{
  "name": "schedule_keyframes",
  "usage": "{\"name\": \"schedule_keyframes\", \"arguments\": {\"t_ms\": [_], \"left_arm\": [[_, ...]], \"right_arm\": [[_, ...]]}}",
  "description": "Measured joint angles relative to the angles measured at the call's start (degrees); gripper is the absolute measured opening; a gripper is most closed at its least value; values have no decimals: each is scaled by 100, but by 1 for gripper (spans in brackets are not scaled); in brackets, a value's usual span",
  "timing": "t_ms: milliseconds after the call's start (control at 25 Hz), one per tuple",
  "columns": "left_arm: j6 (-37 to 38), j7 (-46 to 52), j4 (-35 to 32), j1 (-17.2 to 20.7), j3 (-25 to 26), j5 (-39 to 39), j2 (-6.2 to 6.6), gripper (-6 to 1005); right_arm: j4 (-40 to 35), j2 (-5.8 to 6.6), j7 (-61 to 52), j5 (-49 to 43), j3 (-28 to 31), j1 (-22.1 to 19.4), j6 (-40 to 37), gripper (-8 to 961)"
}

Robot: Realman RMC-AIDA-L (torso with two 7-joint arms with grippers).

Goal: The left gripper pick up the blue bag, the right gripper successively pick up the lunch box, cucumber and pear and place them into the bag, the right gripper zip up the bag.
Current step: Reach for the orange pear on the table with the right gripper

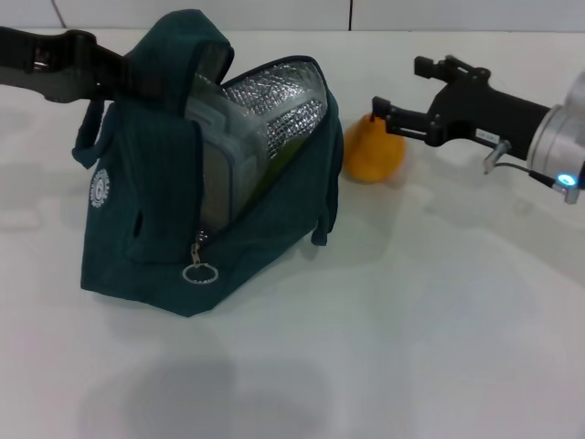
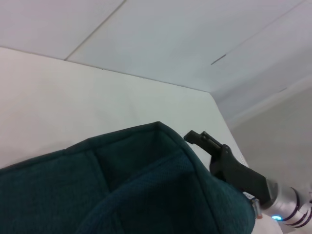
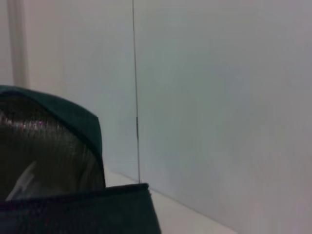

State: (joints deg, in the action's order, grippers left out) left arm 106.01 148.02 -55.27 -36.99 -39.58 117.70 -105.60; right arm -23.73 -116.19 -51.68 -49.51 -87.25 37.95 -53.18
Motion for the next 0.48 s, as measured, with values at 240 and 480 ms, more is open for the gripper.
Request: {"name": "schedule_keyframes", "arguments": {"t_ms": [240,480], "left_arm": [[5,-25,10,-20,-14,3,-32,44],[8,-28,21,-25,-15,7,-53,44]], "right_arm": [[142,0,0,13,-269,148,13,856],[139,0,3,13,-589,261,206,855]]}}
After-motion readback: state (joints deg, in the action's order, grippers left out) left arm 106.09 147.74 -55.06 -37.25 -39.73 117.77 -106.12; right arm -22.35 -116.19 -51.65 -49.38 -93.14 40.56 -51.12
